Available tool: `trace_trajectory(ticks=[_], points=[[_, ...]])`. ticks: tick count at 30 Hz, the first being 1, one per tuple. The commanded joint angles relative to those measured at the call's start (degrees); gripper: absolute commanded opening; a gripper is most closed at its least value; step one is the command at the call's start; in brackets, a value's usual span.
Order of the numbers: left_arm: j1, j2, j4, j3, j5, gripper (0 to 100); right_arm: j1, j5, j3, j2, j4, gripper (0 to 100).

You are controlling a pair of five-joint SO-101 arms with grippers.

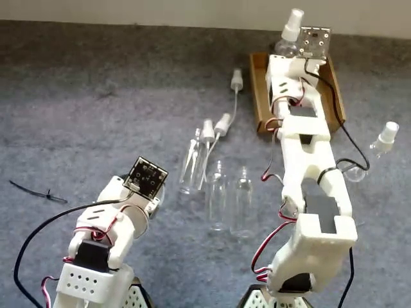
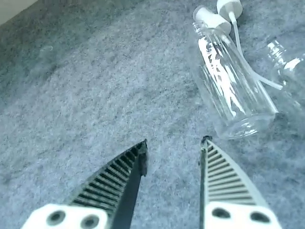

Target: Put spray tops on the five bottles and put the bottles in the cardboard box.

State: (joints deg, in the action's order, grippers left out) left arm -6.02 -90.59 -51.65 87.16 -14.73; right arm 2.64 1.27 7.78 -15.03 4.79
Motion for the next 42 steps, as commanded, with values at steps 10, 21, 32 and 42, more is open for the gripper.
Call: trace_trajectory(ticks=[10, 21, 32, 42], points=[[0.48, -0.13, 1.85, 0.4, -0.35, 18, -0.04, 0.7, -9.63, -12.97, 3.56, 0.5], [0.48, -0.13, 1.85, 0.31, -0.35, 18, -0.31, 1.14, 3.03, -6.29, 9.19, 0.5], [0.4, -0.13, 1.85, 1.01, -0.35, 18, 2.59, 1.14, -23.87, -21.76, 4.0, 0.5], [0.13, -0.13, 1.85, 1.1, -0.35, 18, 2.86, 1.14, -71.52, -50.86, -7.52, 0.5]])
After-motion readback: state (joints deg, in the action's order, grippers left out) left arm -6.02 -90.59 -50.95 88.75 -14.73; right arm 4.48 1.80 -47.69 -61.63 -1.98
